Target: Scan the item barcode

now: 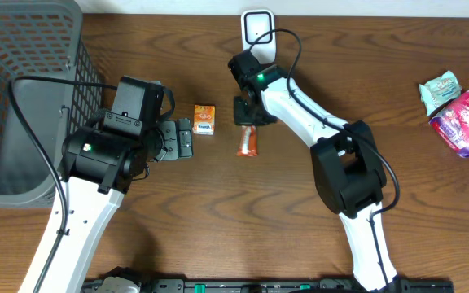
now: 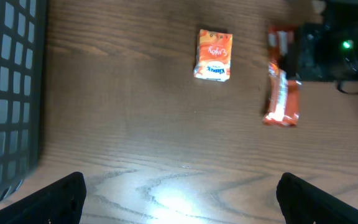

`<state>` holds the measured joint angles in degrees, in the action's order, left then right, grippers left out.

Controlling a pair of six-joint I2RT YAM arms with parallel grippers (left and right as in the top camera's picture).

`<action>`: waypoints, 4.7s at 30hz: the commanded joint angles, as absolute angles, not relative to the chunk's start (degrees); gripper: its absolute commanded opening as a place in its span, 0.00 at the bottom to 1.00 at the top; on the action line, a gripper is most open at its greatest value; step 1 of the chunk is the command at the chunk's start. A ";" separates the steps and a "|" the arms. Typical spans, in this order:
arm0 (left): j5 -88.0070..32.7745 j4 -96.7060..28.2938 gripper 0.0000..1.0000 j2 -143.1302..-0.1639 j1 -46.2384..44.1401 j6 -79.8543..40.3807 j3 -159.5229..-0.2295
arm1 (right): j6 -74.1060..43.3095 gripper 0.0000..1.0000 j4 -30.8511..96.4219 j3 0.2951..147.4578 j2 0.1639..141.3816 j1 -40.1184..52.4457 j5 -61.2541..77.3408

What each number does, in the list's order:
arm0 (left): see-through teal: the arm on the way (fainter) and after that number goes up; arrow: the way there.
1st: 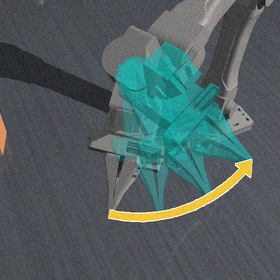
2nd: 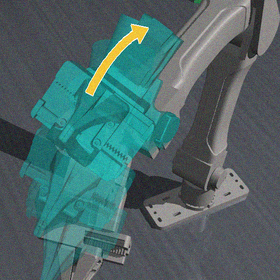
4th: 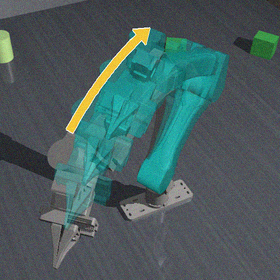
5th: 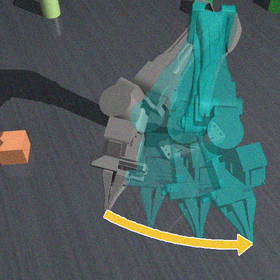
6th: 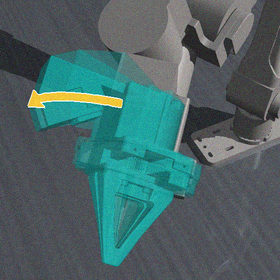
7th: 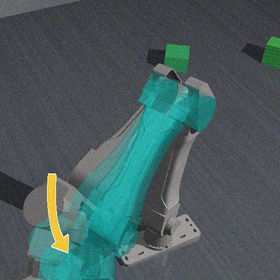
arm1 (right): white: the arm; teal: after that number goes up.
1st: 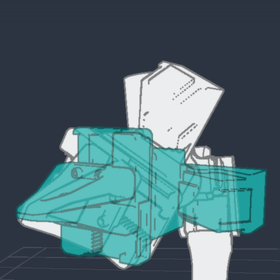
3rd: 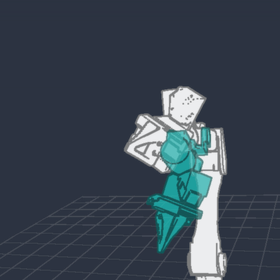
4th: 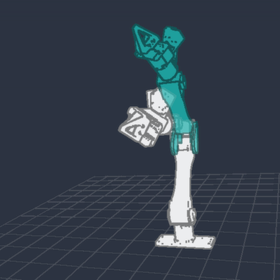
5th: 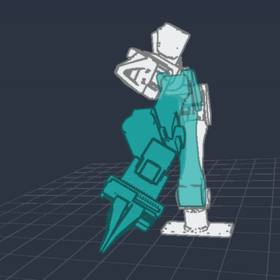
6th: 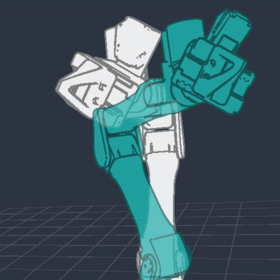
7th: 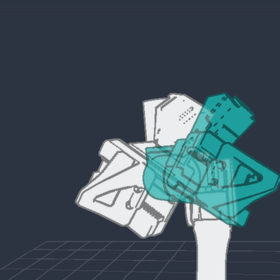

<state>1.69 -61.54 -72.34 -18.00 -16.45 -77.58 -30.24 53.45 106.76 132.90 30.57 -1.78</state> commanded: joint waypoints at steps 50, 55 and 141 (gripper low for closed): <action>2.20 -61.65 0.98 -72.60 -17.69 -16.12 -77.73 | -24.10 0.66 83.44 125.23 130.91 19.62 -0.93; 2.20 -61.65 0.98 -72.60 -17.69 -16.12 -77.73 | -6.52 0.73 84.25 123.22 130.82 10.85 20.38; 2.20 -61.65 0.98 -72.60 -17.69 -16.12 -77.73 | -19.57 0.59 55.13 102.43 131.61 32.97 -24.60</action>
<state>1.69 -61.52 -72.34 -18.00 -16.45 -77.58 -23.33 58.22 104.90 131.92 33.61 -21.71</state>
